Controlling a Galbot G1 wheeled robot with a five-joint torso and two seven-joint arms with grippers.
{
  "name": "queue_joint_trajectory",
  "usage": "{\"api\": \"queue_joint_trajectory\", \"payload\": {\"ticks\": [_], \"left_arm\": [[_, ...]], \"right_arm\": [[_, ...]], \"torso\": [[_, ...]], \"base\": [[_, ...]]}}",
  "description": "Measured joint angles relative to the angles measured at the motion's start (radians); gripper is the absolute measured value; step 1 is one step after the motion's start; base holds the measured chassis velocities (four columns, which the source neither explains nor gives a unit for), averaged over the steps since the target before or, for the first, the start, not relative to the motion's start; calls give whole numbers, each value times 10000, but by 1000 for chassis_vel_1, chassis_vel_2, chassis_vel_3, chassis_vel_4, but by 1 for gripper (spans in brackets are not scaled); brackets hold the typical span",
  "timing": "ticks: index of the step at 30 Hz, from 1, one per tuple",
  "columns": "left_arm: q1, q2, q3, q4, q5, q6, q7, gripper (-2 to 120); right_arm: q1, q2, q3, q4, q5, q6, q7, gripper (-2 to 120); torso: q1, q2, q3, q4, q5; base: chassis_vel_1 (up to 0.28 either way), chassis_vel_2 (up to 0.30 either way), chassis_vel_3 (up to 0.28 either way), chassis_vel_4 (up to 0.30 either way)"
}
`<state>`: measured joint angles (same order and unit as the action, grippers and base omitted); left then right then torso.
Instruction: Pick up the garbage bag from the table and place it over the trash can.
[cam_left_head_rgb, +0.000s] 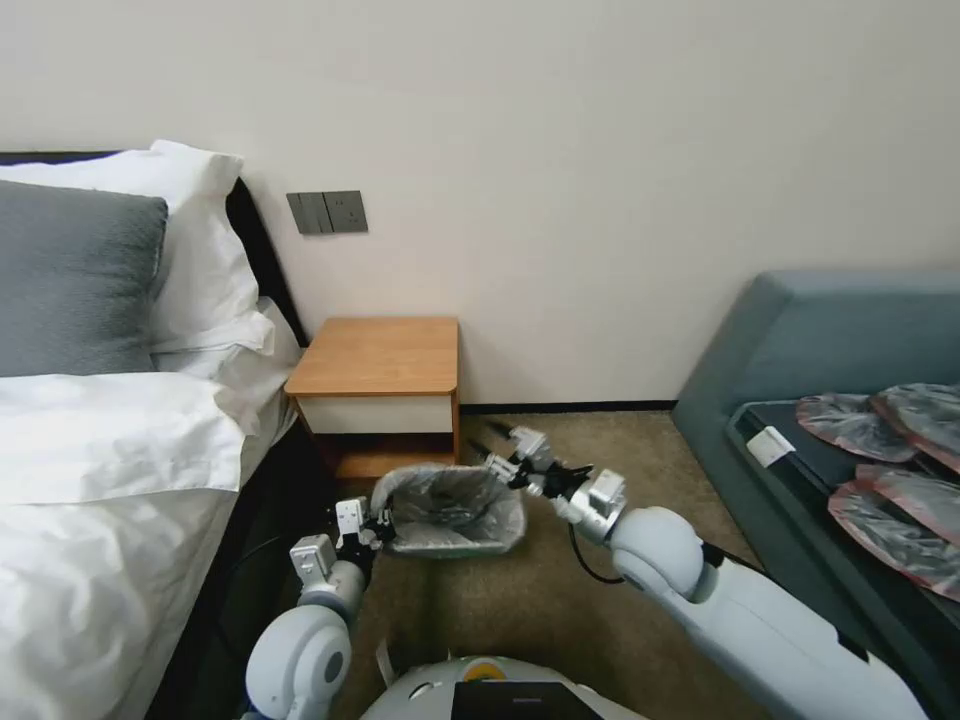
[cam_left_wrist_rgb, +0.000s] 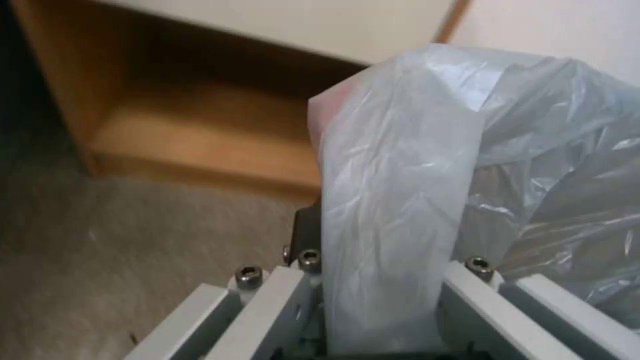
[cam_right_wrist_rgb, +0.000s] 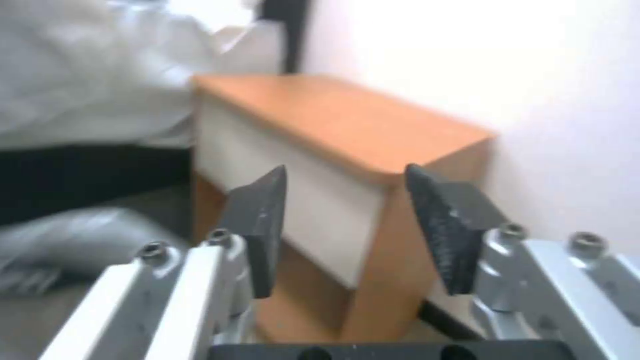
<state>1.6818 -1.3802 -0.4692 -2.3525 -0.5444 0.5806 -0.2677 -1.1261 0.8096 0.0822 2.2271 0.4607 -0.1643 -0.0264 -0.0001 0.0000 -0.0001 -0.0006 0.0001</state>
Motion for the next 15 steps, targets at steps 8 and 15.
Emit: {"api": "queue_joint_trajectory", "payload": {"ticks": [8, 15], "left_arm": [[-146, 118, -152, 472, -812, 434, -180, 3], [-130, 168, -123, 958, -1250, 475, -319, 3]], "right_arm": [[-441, 391, 1459, -527, 1048, 312, 386, 82], [-221, 551, 1340, -591, 1681, 243, 775, 100]], "torso": [[0, 0, 0, 5, -1], [1, 0, 2, 6, 0]], "base": [[0, 0, 0, 0], [0, 0, 0, 0]]}}
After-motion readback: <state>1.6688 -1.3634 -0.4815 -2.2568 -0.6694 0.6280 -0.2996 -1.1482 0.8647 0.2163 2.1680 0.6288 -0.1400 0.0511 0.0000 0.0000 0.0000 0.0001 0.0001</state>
